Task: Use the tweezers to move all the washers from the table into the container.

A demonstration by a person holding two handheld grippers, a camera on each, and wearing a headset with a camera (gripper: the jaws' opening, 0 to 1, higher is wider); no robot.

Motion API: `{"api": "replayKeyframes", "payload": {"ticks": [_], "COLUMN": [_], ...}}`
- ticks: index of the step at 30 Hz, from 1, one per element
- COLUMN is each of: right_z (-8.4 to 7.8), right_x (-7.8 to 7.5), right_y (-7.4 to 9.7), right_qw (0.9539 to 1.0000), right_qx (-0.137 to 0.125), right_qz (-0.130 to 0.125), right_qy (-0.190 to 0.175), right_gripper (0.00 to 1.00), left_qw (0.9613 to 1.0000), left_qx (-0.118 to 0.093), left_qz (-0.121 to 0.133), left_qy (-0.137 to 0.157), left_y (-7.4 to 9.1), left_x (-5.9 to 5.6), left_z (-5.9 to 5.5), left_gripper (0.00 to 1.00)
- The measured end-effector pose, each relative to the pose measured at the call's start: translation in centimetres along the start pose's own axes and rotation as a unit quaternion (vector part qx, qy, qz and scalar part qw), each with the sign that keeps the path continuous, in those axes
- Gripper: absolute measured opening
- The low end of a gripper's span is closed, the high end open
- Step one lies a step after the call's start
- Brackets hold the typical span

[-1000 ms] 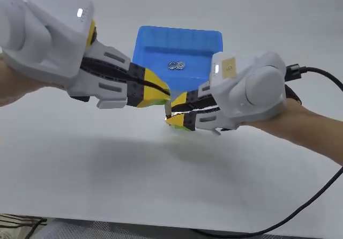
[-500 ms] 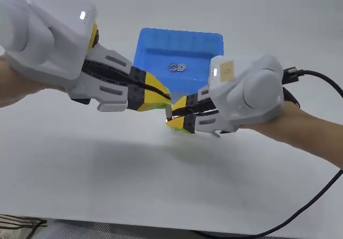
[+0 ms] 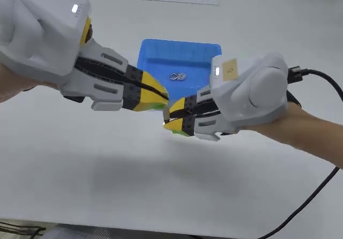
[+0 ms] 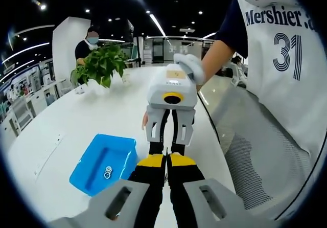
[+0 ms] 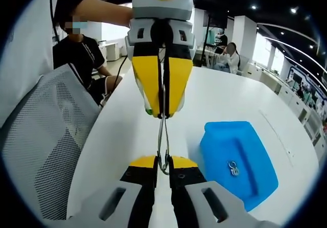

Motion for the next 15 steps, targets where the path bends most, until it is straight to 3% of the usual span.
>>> {"api": "replayKeyframes", "payload": {"ticks": [15], "right_z": [4.4], "right_x": [-2.6], "right_y": [3.4], "right_qw": [0.9976], "right_qx": [-0.004], "right_qz": [-0.046], "right_qy": [0.052], "right_gripper": [0.1], "left_qw": [0.9973], "left_qx": [-0.011], "left_qz": [0.007], "left_qy": [-0.072], "left_y": [1.6], "left_x": [2.7], "left_z": [4.8], "left_gripper": [0.05]}}
Point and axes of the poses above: the centre of the closed fingertips' face, and the gripper's own axes: y roughly backward along the fingers, x roughly to its left, z roughly out of its top, the point moved 2 cm from there along y, roughly backward along the fingers, and after that the axes turned 12 degrees about z, right-handed, at the moved point
